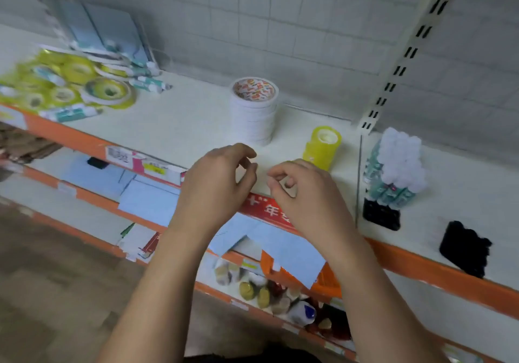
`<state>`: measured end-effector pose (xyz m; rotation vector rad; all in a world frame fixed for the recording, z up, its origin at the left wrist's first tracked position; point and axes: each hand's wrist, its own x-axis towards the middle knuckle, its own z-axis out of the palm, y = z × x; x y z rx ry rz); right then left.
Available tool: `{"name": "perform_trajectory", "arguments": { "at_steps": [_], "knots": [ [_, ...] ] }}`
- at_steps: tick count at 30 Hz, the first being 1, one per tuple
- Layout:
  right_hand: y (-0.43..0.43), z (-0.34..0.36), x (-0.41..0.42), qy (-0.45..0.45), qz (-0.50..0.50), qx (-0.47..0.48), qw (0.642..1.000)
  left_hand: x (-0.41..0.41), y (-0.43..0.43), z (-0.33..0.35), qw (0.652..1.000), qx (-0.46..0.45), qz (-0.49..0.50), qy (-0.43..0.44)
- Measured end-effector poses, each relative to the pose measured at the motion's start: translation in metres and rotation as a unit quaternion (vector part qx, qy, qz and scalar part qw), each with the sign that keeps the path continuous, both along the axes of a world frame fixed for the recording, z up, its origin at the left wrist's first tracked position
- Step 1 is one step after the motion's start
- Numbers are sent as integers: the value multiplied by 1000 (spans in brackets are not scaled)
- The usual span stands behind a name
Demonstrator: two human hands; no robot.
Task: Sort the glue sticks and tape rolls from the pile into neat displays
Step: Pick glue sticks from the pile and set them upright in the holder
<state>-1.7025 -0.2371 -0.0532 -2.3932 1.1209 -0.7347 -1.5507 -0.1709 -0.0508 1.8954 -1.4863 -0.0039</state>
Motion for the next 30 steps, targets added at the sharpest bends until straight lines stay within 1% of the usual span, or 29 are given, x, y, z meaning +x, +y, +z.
{"name": "perform_trajectory", "arguments": {
  "at_steps": [4,7,10,15,18,21,26,30],
  "knots": [
    [18,1,85,13,75,2,997,79,46,0,993,60,75,-73],
    [33,2,152,18,124,3,992,145,84,3,983,103,115,-103],
    [47,4,216,24,138,0,990,204,113,8,971,129,143,-139],
    [72,4,305,24,153,9,988,273,130,14,967,138,153,-152],
    [81,1,334,19,152,20,988,300,132,12,967,147,140,-157],
    [79,-2,350,22,139,9,990,324,127,9,970,146,128,-146],
    [58,-5,372,0,104,1,995,351,103,2,972,148,113,-144],
    [36,-9,398,9,107,2,994,370,83,-3,972,155,112,-135]
  ]
}}
